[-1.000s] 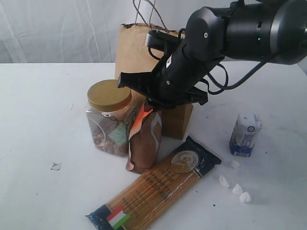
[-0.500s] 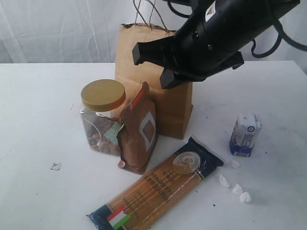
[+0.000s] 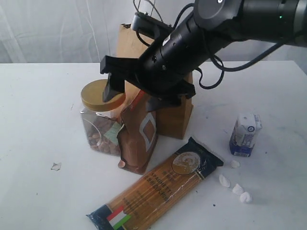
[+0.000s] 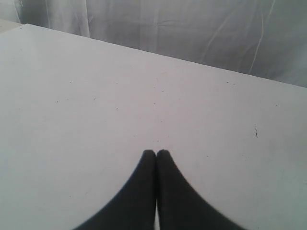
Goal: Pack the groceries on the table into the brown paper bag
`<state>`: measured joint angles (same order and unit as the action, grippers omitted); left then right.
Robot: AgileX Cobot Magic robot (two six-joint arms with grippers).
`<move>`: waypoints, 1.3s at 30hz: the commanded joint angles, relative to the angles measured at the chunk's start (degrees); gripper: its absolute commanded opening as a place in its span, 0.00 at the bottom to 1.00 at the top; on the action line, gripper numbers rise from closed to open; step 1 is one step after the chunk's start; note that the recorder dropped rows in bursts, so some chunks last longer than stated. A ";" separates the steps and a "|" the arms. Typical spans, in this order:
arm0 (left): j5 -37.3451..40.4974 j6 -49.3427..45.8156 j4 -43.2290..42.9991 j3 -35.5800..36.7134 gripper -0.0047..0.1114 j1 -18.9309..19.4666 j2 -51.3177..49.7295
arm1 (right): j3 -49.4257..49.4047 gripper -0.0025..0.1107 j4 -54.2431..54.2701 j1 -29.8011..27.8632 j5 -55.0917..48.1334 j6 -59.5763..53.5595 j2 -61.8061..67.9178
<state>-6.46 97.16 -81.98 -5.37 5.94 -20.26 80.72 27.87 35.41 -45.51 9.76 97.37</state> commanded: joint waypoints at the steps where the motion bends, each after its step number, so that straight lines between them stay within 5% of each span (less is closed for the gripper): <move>1: 0.04 0.36 -0.95 0.26 0.04 -0.14 0.41 | 1.88 0.74 -3.90 -0.07 0.54 6.57 3.09; 11: -0.43 0.36 -0.95 0.26 0.04 -2.04 0.91 | 2.12 0.71 -6.05 -0.07 -12.08 11.69 12.78; 25: -2.96 0.36 -0.95 0.26 0.04 -2.04 2.28 | 2.12 0.51 -7.56 -0.07 -1.68 15.79 17.02; 35: -4.26 0.36 -1.21 0.26 0.04 -2.04 2.28 | 2.12 0.02 -7.31 -0.07 -4.27 14.41 15.16; 39: -4.26 0.36 -1.21 0.26 0.04 -2.04 2.28 | 2.12 0.02 -7.31 -0.07 -5.61 14.41 12.72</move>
<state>-10.22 97.16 -82.10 -5.23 4.15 -18.38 83.12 20.87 35.53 -49.34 24.54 112.36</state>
